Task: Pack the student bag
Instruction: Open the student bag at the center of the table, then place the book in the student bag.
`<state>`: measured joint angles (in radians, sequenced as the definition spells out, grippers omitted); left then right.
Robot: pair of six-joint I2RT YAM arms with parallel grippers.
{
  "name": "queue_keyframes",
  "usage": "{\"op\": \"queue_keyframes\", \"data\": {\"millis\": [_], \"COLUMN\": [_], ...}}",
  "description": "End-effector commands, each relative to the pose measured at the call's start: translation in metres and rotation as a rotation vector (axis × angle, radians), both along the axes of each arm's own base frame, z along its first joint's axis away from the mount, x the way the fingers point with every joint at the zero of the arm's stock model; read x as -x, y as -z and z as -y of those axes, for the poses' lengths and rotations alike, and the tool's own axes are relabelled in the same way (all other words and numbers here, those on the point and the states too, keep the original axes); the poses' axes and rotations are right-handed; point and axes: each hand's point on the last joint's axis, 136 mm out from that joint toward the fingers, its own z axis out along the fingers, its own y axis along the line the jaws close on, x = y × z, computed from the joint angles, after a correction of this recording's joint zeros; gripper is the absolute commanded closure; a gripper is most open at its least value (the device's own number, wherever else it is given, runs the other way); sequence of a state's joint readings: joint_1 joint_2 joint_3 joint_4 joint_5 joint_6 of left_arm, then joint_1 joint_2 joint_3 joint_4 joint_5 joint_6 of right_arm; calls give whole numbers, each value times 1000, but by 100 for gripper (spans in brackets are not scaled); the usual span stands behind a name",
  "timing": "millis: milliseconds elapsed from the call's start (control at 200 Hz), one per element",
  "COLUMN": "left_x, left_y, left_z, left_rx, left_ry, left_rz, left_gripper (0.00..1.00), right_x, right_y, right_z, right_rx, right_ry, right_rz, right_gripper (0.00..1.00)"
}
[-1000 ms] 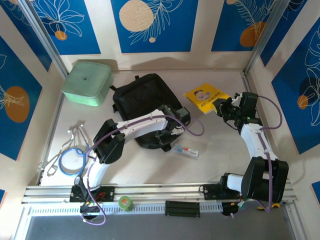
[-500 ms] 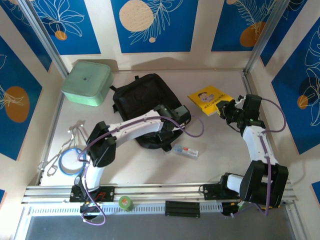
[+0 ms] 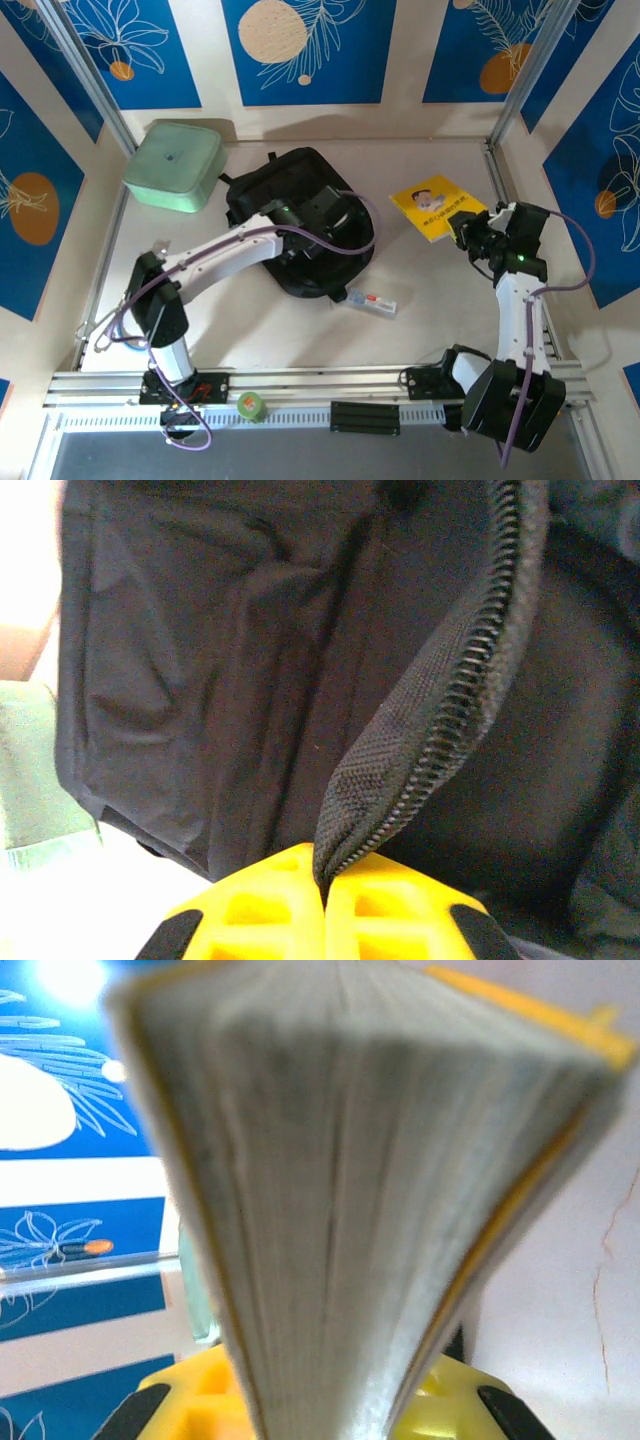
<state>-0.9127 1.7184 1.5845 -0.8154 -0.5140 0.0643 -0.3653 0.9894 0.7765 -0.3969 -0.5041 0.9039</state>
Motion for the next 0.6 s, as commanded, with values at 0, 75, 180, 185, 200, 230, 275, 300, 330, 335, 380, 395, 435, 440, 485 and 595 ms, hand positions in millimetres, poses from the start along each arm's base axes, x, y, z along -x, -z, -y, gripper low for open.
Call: {"op": "queue_keyframes", "data": {"millis": [0, 75, 180, 185, 200, 230, 275, 300, 330, 335, 380, 395, 435, 440, 485, 595], "left_x": [-12, -17, -20, -20, -21, -21, -21, -22, -22, -22, -23, -22, -23, -23, -23, -21], "left_y": [-41, -59, -83, -84, -88, -91, -97, -98, -100, -100, -100, -100, -100, -99, -99, -95], "left_z": [6, 8, 12, 12, 12, 14, 17, 19, 20, 21, 22, 22, 23, 23, 24, 27], "left_rx": [200, 274, 361, 362, 377, 397, 420, 428, 436, 436, 435, 434, 435, 435, 436, 445], "left_ry": [-51, -58, -45, -44, -43, -33, -23, -18, -13, -12, -9, -9, -9, -9, -3, 6], "left_rz": [112, 169, 255, 257, 269, 281, 295, 299, 301, 300, 302, 301, 301, 301, 297, 281], "left_gripper": [97, 99, 100, 100, 100, 100, 100, 100, 100, 100, 100, 100, 100, 100, 100, 100], "right_x": [16, 22, 26, 26, 26, 26, 26, 27, 26, 26, 26, 25, 24, 24, 23, 18], "right_y": [-17, -17, -22, -22, -22, -22, -21, -20, -18, -18, -13, -11, -5, -4, 3, 10], "right_z": [-25, -35, -55, -56, -59, -67, -79, -87, -96, -98, -111, -115, -124, -126, -136, -160], "right_rx": [-32, -44, -25, -24, -23, -22, -22, -20, -14, -14, 0, 8, 23, 25, 32, 8], "right_ry": [-132, -174, -265, -269, -282, -313, -361, -386, -413, -418, -451, -457, -469, -473, -487, -521], "right_rz": [37, 41, 88, 89, 89, 95, 96, 92, 88, 87, 77, 72, 53, 51, 32, 23], "right_gripper": [93, 93, 92, 93, 93, 93, 93, 93, 93, 93, 93, 93, 93, 93, 93, 93]}}
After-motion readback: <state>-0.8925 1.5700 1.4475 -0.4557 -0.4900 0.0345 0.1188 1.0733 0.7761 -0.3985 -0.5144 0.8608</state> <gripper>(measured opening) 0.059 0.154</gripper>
